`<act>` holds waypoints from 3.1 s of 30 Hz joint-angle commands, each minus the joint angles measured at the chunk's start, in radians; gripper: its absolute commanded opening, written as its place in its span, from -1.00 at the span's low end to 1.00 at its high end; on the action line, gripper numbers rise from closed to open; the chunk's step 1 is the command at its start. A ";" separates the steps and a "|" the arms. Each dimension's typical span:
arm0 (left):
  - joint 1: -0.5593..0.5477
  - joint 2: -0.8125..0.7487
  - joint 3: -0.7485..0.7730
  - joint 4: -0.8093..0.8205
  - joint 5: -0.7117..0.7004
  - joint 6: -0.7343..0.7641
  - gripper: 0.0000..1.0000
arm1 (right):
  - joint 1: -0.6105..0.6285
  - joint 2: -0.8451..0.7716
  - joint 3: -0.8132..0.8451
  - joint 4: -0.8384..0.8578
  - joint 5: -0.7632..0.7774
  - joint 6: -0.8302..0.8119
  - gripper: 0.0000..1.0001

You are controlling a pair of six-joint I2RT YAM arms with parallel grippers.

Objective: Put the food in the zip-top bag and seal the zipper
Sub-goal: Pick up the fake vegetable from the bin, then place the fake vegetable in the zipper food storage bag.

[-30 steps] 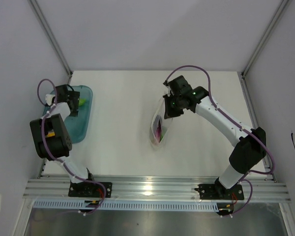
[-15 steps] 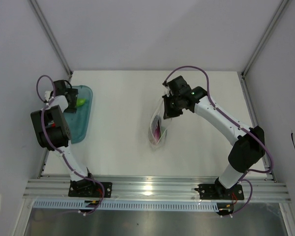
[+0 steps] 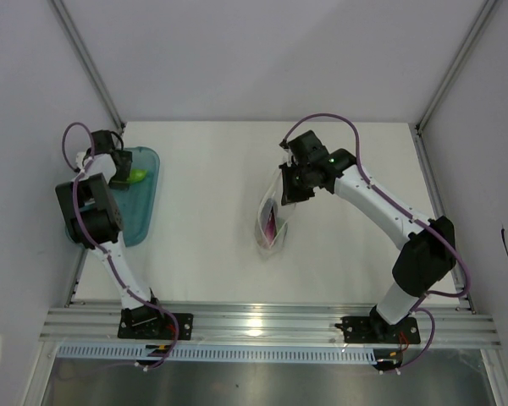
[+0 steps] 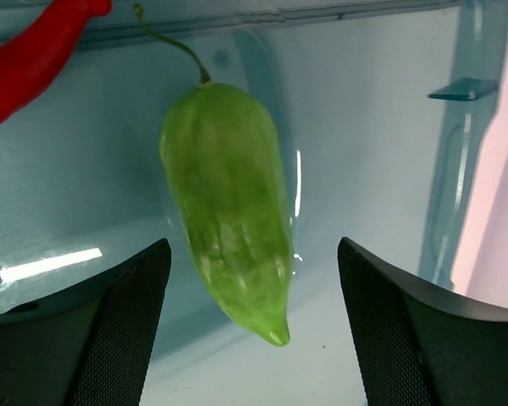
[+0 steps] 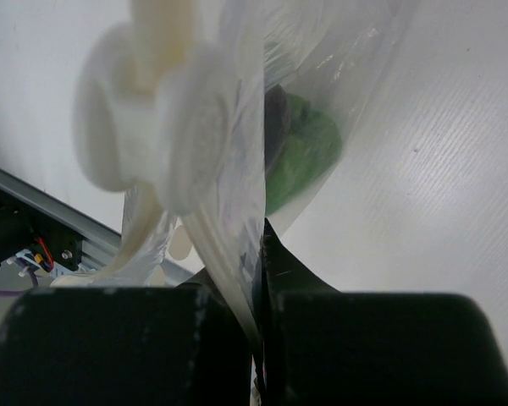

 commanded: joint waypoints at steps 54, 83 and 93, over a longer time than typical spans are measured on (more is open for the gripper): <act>-0.647 -1.146 -0.714 0.626 0.597 0.382 -0.99 | 0.061 0.004 0.106 -0.052 0.104 0.061 -1.00; -1.075 -0.969 -0.812 0.698 0.460 0.525 -0.99 | 0.061 -0.025 0.160 -0.032 -0.032 0.141 -1.00; -1.112 -0.966 -0.868 0.608 0.282 0.566 -0.99 | 0.041 -0.055 0.161 -0.014 -0.077 0.164 -1.00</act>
